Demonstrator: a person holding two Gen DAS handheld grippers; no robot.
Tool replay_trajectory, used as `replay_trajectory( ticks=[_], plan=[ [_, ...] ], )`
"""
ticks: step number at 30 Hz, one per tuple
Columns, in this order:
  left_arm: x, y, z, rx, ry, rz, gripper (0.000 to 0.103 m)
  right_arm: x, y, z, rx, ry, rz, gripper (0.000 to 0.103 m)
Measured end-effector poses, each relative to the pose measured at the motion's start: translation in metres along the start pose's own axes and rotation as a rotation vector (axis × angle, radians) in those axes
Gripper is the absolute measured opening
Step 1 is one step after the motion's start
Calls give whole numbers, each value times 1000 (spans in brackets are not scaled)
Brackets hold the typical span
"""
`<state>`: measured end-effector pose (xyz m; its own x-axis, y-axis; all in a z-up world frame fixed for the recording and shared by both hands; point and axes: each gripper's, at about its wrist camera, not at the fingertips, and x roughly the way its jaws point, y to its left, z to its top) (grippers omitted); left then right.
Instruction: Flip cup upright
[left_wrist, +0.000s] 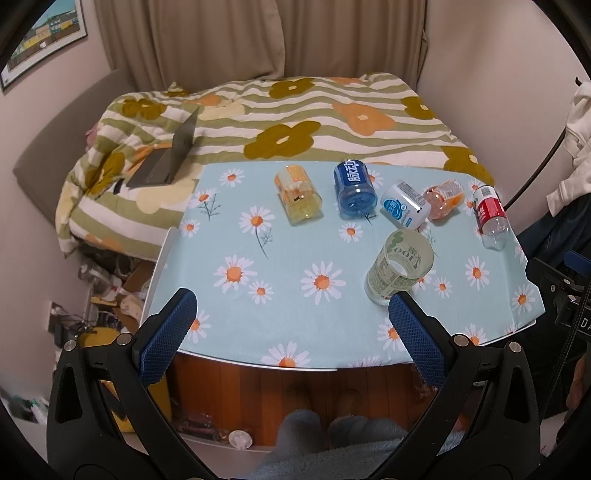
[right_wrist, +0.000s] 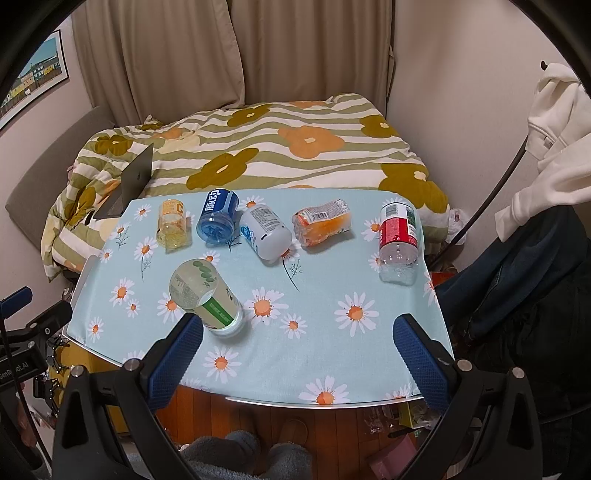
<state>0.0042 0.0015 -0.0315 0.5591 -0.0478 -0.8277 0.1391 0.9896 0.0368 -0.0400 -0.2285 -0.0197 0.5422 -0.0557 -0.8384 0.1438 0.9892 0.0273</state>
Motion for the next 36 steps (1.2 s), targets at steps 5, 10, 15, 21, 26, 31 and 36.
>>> replay_trajectory(
  ticks=[5,10,15,21,26,31,36],
  plan=[
    [0,0,1,1,0,0,103,0,0,0,0,0,0,103],
    [0,0,-1,0,-1,1,103,0,0,1,0,-2,1,103],
    [0,0,0,2,-2,4,103,0,0,0,1,-2,1,103],
    [-2,2,5,8,-11,2,103,0,0,1,1,-4,0,103],
    [-6,2,8,13,-22,7,103,-1,0,2,2,-6,0,103],
    [-4,-2,5,10,-29,25,103,-1,0,3,1,-7,0,103],
    [-5,-1,3,-2,-41,27,103,-1,0,1,1,-8,-1,103]
  ],
)
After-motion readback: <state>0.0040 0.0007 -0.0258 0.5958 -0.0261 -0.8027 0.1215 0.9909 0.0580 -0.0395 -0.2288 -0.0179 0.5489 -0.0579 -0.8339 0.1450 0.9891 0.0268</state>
